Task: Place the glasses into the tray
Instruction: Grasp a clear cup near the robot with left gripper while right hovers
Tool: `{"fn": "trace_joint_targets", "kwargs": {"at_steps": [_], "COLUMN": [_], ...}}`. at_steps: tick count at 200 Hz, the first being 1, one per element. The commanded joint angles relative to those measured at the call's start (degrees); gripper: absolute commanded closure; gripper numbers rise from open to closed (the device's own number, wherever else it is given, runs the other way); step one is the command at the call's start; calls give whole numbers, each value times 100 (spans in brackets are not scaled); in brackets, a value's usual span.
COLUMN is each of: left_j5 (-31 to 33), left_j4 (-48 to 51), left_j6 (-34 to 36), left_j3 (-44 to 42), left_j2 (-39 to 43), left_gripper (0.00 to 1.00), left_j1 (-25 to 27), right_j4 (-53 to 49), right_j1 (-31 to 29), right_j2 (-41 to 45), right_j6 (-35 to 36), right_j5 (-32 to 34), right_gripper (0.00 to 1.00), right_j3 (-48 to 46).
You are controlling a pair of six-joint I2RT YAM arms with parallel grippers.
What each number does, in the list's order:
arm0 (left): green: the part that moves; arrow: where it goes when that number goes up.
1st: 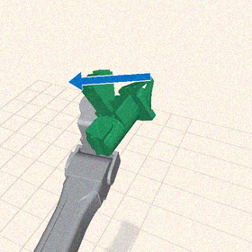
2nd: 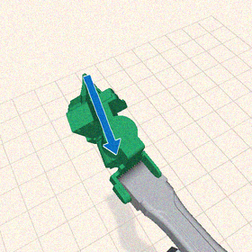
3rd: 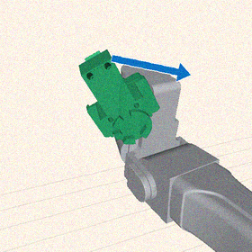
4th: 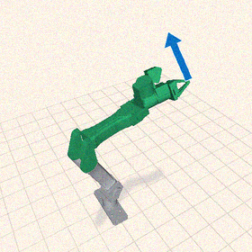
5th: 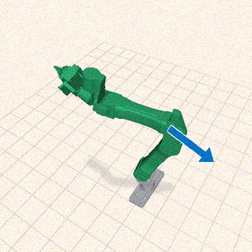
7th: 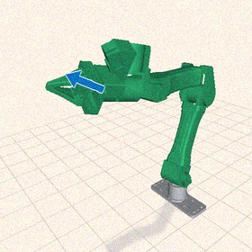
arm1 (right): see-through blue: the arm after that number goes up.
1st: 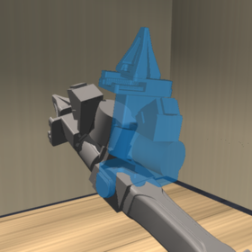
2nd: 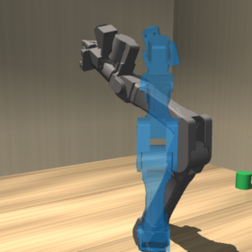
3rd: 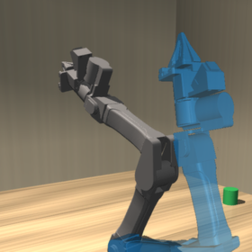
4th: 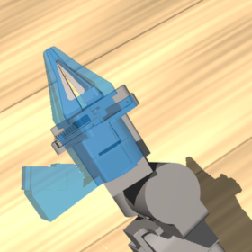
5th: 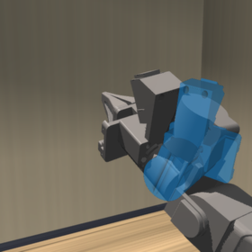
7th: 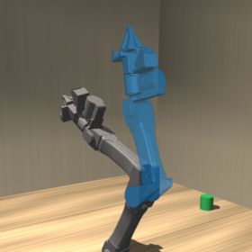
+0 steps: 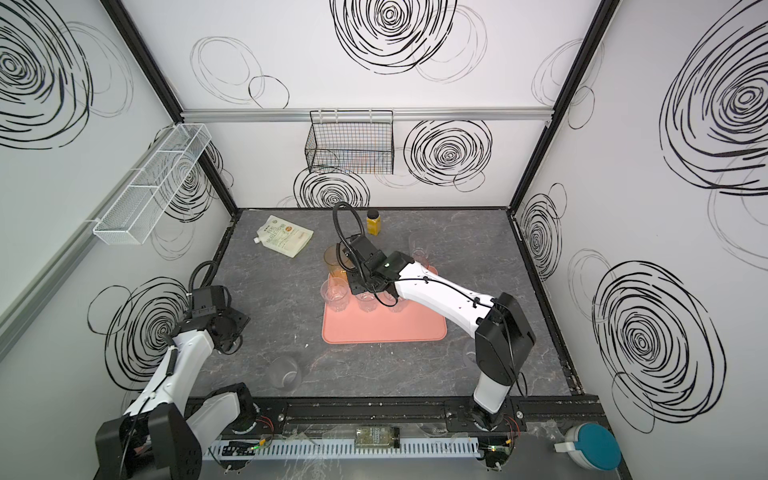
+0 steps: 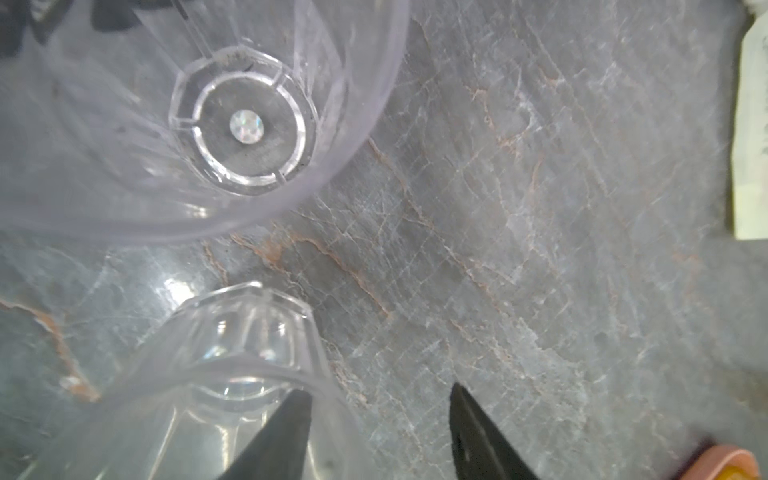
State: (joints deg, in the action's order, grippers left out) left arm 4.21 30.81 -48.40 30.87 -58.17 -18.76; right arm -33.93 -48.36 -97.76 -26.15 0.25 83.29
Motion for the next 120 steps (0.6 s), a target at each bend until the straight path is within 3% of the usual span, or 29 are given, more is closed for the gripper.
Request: {"fn": "trace_joint_targets", "kwargs": {"at_steps": [1, 69, 104, 120], "left_j5": [-223, -581, 93, 202], "left_j4": [-206, -296, -101, -54], "left_j6": [-96, -533, -1648, -2024], "left_j3": [-106, -126, 71, 136], "left_j2": [109, 19, 76, -60], "left_gripper": [56, 94, 100, 100], "left_j1": [15, 603, 2571, 3177], "right_j4": [109, 120, 150, 173], "right_j1": [-36, -50, -51, -51], "right_j2": [191, 193, 169, 148], "right_j6": [-109, -80, -48, -70], "right_j5": [98, 124, 135, 88], "right_gripper": [56, 56, 56, 56], "right_j3": [-85, -44, -5, -5]}}
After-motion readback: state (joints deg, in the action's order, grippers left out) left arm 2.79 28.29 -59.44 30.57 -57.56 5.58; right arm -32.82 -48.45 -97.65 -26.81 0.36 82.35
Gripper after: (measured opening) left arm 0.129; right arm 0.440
